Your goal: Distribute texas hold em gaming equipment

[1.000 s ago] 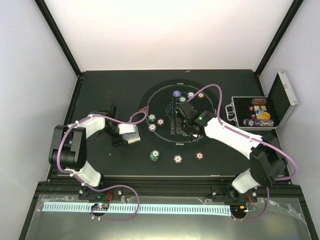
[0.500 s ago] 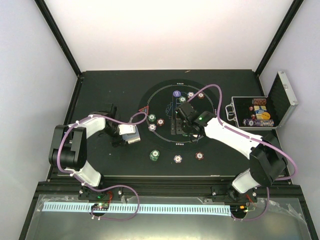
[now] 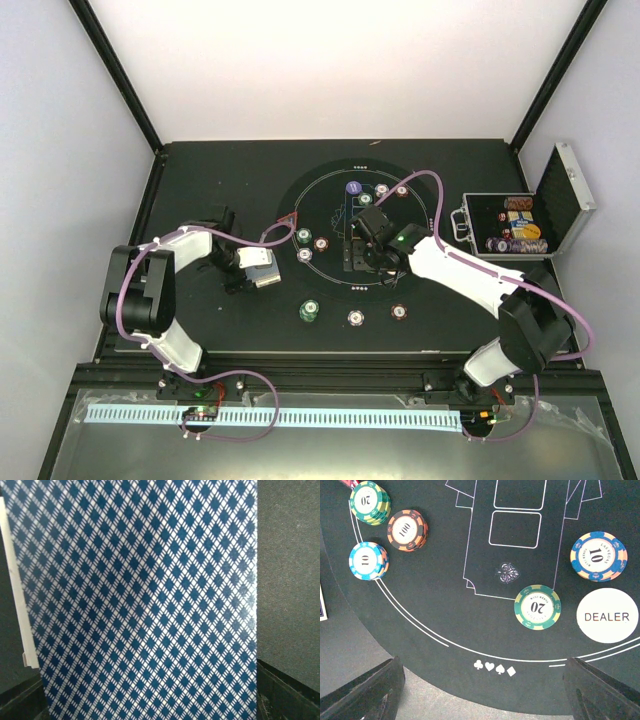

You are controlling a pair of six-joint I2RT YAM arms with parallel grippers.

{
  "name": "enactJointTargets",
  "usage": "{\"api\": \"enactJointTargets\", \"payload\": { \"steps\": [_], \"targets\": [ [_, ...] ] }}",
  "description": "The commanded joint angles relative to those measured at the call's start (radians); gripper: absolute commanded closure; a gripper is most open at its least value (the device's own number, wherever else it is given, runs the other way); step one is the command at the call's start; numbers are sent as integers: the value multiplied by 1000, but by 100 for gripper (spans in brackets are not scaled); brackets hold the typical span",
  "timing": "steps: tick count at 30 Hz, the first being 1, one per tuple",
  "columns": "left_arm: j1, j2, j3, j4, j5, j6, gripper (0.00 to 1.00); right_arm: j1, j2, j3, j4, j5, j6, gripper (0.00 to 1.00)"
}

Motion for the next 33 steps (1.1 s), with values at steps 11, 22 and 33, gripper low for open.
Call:
{"api": "enactJointTargets", "payload": {
  "steps": [11,22,33],
  "targets": [
    [-13,51,10,11,-8,-4,29,8,-31,-43,34,-14,11,12],
    [-13,44,6,22,-12,-7,55,7,-35,-50,51,-39,7,16],
    [-13,8,14,25,-37,-27,98,7,-39,-60,66,-57,9,16]
  ]
}}
